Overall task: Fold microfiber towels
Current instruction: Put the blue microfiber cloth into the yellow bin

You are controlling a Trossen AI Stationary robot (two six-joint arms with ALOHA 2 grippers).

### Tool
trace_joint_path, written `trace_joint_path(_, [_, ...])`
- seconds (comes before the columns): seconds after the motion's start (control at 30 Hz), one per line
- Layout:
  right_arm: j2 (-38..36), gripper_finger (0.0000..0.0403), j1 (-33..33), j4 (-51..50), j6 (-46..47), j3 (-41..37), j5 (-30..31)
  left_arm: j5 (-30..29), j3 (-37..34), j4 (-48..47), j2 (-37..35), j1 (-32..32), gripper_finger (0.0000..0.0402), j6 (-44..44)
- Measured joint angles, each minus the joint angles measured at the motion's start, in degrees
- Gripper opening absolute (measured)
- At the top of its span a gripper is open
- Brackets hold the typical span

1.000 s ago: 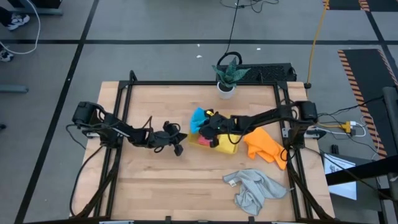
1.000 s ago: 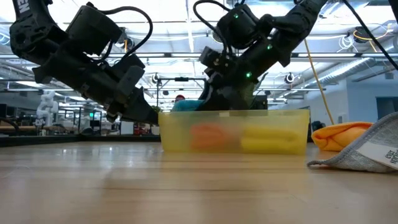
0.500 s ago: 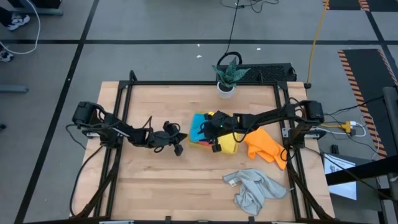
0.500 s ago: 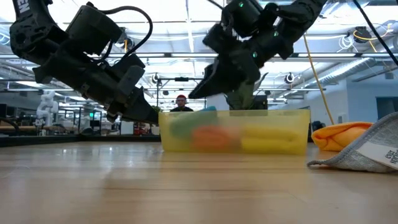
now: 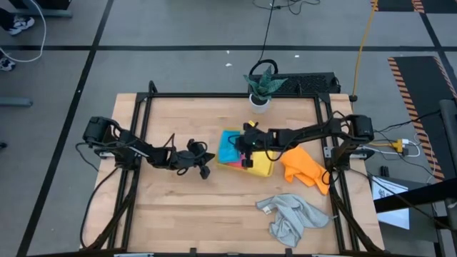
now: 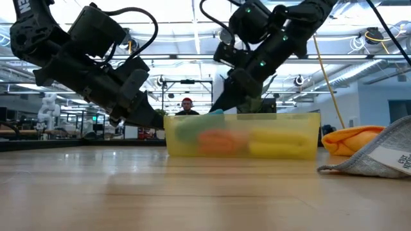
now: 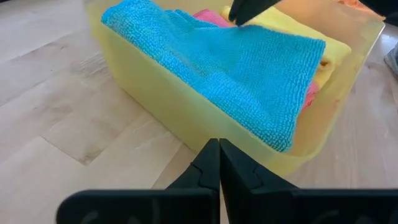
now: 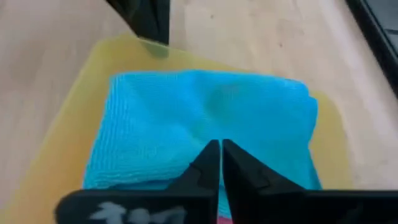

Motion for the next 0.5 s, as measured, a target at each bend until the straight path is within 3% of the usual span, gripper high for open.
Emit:
trace_joint_path(0.23, [1.53,0.0005,2.94,0.04,3.94,0.0,-2.61,0.04,0.0,-0.37,0.0,0.0,0.0019,-0.35])
trace_joint_path(0.5, [8.42,0.0001,3.2,13.77,5.89,0.0,-2.6,0.07,0.0,-0.19,0.0,-0.52,0.0004,-0.4])
